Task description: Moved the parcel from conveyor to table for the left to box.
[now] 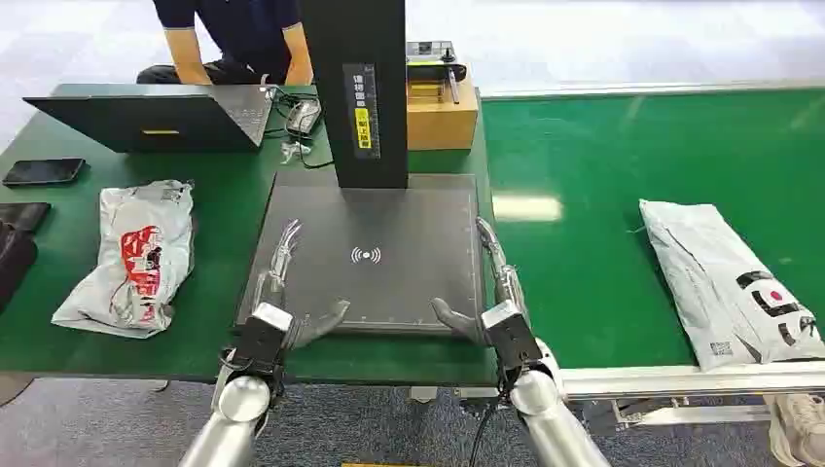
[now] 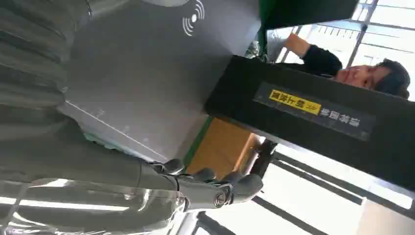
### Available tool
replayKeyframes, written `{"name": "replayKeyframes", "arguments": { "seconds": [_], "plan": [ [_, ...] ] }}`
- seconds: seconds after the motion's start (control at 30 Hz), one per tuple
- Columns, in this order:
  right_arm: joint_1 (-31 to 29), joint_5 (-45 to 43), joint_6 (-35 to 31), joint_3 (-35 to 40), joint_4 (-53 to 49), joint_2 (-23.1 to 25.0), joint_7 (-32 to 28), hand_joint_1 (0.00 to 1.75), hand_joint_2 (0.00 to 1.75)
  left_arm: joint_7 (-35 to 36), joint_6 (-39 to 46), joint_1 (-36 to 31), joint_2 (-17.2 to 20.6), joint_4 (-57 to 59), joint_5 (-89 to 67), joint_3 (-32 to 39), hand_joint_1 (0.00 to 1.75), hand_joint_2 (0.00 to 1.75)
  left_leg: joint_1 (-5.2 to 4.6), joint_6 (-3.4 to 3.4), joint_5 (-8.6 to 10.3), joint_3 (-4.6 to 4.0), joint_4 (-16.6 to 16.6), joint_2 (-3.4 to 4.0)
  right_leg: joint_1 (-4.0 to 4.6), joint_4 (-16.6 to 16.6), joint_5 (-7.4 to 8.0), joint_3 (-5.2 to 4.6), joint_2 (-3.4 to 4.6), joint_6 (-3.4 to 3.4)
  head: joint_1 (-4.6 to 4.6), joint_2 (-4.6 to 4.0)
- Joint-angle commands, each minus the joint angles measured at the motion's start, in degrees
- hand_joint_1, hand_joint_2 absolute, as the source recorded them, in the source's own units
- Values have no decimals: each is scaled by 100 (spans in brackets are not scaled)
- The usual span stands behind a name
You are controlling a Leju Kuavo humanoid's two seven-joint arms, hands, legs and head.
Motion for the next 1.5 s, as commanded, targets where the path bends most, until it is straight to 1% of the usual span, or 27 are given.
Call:
{"name": "replayKeyframes", "arguments": {
  "seconds": [0.03, 0.13, 0.23, 0.27, 0.3, 0.33, 0.4, 0.43, 0.47, 0.5, 0.57, 0.63, 0.73, 0.77, 0.83, 0.9, 1.07, 1.13, 1.2, 1.3, 1.33, 1.4, 1.5],
  "plan": [
    [-442, -53, -38, 252, 331, -110, -6, 0, 175, -36, 22, -210, 19, 394, 58, 62, 0, 175, 2, -11, -2, 17, -6, 0, -1, -6, -2, 17, 4, 9, 0, 0],
    [-520, -106, -74, 311, 348, -158, -10, 0, 175, -82, 77, -248, 51, 431, 128, 9, 0, 175, 5, -17, -4, 30, -10, -4, 0, -11, -4, 30, 2, 14, 0, 0],
    [-525, -109, -75, 314, 347, -162, -11, 0, 175, -85, 81, -250, 52, 430, 132, 7, 0, 175, 2, -8, -1, 11, -5, -2, 0, -5, -1, 11, 1, 7, 0, 0],
    [-525, -109, -75, 314, 347, -162, -11, 0, 175, -85, 81, -250, 52, 430, 132, 7, 0, 175, 3, -14, -2, 25, -9, -5, -1, -9, -3, 25, 0, 12, 0, 0],
    [-525, -109, -75, 314, 347, -162, -11, 0, 175, -85, 81, -250, 52, 430, 132, 7, 0, 175, 2, -9, -1, 13, -5, -4, -1, -6, -1, 13, 0, 8, 0, 0],
    [-525, -109, -75, 314, 347, -162, -11, 0, 175, -85, 81, -250, 52, 430, 132, 7, 0, 175, 4, -14, -3, 25, -9, -5, 0, -9, -3, 25, 0, 12, 0, 0],
    [-525, -109, -75, 314, 347, -162, -11, 0, 175, -85, 81, -250, 52, 430, 132, 7, 0, 175, 2, -8, -1, 12, -6, -2, 0, -6, -1, 12, 1, 7, 0, 0],
    [-525, -109, -75, 314, 347, -162, -11, 0, 175, -85, 81, -250, 52, 430, 132, 7, 0, 175, 3, -14, -3, 25, -9, -6, 0, -10, -4, 25, 0, 11, 0, 0],
    [-519, -113, -85, 320, 338, -169, -18, 0, 175, -93, 89, -245, 55, 419, 141, 1, 0, 175, 2, -9, -1, 12, -6, -5, -1, -5, -2, 12, -1, 7, 0, 0],
    [-550, -116, -95, 331, 330, -179, -27, 0, 175, -104, 89, -262, 57, 407, 153, -8, 0, 175, 5, -17, -3, 33, -13, -10, 1, -13, -5, 34, -3, 14, 0, 0],
    [-599, -134, -128, 338, 252, -191, -17, 0, 175, -111, 60, -296, 61, 356, 174, -39, 0, 175, 2, -10, -1, 13, -5, -3, -1, -5, -2, 13, 1, 8, 0, 0],
    [-608, -141, -165, 338, 170, -209, 16, 0, 175, -106, 39, -351, 57, 339, 184, -67, 0, 175, 4, -18, -5, 27, -5, -8, -1, -6, -6, 28, -1, 15, 0, 0],
    [-587, -136, -189, 346, 9, -236, 43, 0, 175, -115, 56, -456, 64, 343, 198, -102, 0, 175, 3, -12, 0, 9, -1, -12, 0, -2, -3, 12, -7, 10, 0, 0],
    [-594, -131, -195, 349, -41, -240, 51, 0, 175, -130, 71, -484, 69, 339, 210, -116, 0, 175, 5, -18, -3, 24, -4, -15, 1, -6, -6, 27, -8, 14, 0, 0],
    [-630, -118, -207, 352, -76, -236, 78, 0, 175, -138, 68, -521, 74, 320, 219, -126, 0, 175, 1, -9, 1, 7, -2, -8, -1, -2, -1, 7, -5, 8, 0, 0],
    [-660, -114, -202, 358, -65, -233, 103, 0, 175, -129, 58, -539, 74, 317, 240, -127, 0, 175, 5, -18, -4, 24, -4, -12, 0, -5, -6, 26, -5, 14, 0, 0],
    [-678, -126, -202, 370, 36, -230, 109, 0, 175, -79, 27, -559, 51, 376, 325, -118, 0, 175, 3, -11, -2, 16, -4, -7, 0, -6, -3, 17, -2, 9, 0, 0],
    [-665, -132, -210, 372, 49, -225, 102, 0, 175, -65, 19, -556, 52, 368, 360, -109, 0, 175, 5, -19, -4, 34, -10, -13, 1, -11, -7, 36, -5, 15, 0, 0],
    [-661, -132, -208, 376, 56, -214, 99, 0, 175, -61, -15, -556, 62, 346, 396, -103, 0, 175, 2, -10, -1, 14, -5, -6, 0, -6, -2, 15, -3, 8, 0, 0],
    [-670, -133, -203, 377, 62, -204, 97, 0, 175, -56, -34, -550, 63, 331, 421, -93, 0, 175, 3, -14, -3, 21, -6, -7, 0, -6, -4, 22, -2, 11, 0, 0],
    [-672, -133, -204, 380, 62, -196, 98, 0, 175, -55, -34, -550, 59, 329, 423, -92, 0, 175, 2, -8, 0, 10, -3, -5, 0, -4, -1, 10, -2, 7, 0, 0],
    [-685, -134, -203, 385, 67, -183, 101, 0, 175, -48, -35, -553, 45, 321, 429, -89, 0, 175, 5, -18, -4, 31, -9, -9, 1, -10, -6, 32, -2, 14, 0, 0],
    [-703, -136, -196, 390, 78, -171, 115, 0, 175, -31, -50, -536, 42, 267, 439, -80, 0, 175, 3, -13, -2, 19, -6, -5, 0, -6, -3, 19, 0, 10, 0, 0]
  ]
}}
